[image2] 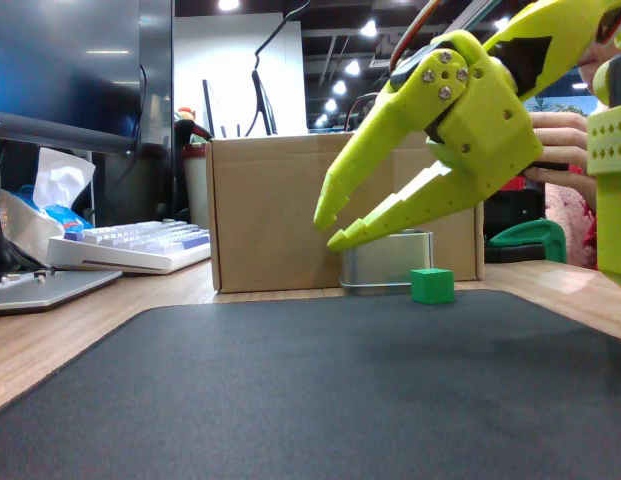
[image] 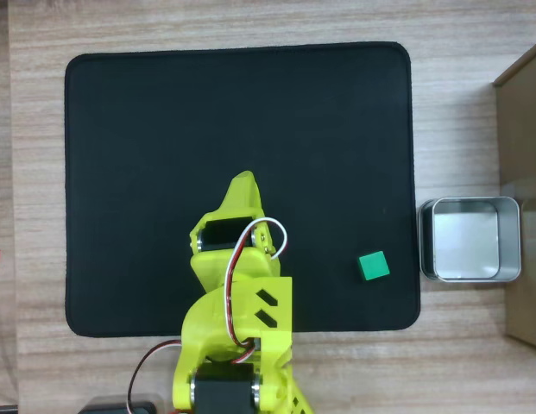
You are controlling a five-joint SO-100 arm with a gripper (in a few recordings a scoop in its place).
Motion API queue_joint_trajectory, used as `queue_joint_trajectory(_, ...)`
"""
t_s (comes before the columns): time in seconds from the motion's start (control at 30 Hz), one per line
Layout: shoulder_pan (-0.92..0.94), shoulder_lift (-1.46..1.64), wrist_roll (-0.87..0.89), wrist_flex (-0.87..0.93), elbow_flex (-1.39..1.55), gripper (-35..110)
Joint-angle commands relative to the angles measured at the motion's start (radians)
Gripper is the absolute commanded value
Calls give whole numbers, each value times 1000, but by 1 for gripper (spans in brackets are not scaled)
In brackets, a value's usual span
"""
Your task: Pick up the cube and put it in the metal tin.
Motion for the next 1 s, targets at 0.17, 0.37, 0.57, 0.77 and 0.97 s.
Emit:
queue_joint_trajectory(0.17,-3,18,-133,133,-100,11)
queue_joint_trajectory(0.37,58,20,-238,330,-325,16)
queue_joint_trajectory(0.57,158,20,-330,419,-449,20)
queue_joint_trajectory(0.77,337,-210,-468,460,-597,23)
queue_joint_trajectory(0.97,537,-552,-750,563,-713,25)
